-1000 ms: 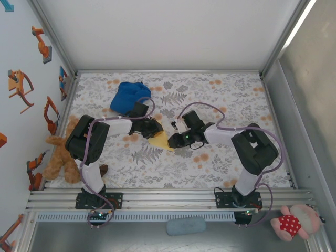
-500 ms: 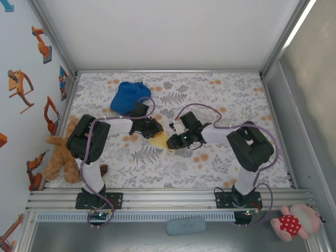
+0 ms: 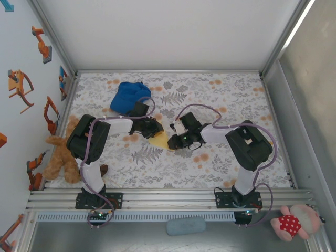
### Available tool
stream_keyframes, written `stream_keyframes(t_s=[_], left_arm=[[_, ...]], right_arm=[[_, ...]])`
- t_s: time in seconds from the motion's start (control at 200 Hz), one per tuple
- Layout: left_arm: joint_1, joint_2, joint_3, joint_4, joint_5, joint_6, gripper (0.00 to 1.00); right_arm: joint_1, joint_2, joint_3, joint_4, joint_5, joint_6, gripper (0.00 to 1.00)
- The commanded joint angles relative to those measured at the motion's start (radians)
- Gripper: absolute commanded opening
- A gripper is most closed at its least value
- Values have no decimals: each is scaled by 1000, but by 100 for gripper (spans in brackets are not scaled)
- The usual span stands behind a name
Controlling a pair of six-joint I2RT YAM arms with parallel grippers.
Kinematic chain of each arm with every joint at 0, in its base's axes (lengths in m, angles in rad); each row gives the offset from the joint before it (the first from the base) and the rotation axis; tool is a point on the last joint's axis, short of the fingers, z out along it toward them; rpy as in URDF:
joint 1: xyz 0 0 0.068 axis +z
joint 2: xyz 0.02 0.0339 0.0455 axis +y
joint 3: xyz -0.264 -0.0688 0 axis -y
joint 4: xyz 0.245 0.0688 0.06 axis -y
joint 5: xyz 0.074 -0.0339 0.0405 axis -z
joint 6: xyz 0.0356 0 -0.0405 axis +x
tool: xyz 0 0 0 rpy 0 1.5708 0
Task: Fold a paper plane with a square sheet of paper (pick it up from the middle)
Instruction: Fourth fold the wing at the center of the table.
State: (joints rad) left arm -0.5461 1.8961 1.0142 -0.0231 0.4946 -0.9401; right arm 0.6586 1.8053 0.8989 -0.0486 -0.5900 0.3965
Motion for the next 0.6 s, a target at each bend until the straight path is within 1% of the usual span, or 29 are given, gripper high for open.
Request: stream_keyframes(t_s=[0.0,0.09,0.175,0.26,0.501,0.596], left_arm=[[7,18,24,-31,6,21,19],[6,17,25,-29,7,21,19],[7,17,26,-30,7,20,19],[7,17,26,-28,7,20,19],[6,19,24,-29,6,20,19],[6,18,24,-28,5,20,19]], right_arm=[[5,-51,19,-26,12,-5,18],[4,-99,6,-29,47,-6,20],[4,-124,-2,-50,112,-9,26],[6,-118,1,-80,168,-19,31],[33,-58,48,-151,203,-62,41],[47,-32,70,-170,194,-75,42]])
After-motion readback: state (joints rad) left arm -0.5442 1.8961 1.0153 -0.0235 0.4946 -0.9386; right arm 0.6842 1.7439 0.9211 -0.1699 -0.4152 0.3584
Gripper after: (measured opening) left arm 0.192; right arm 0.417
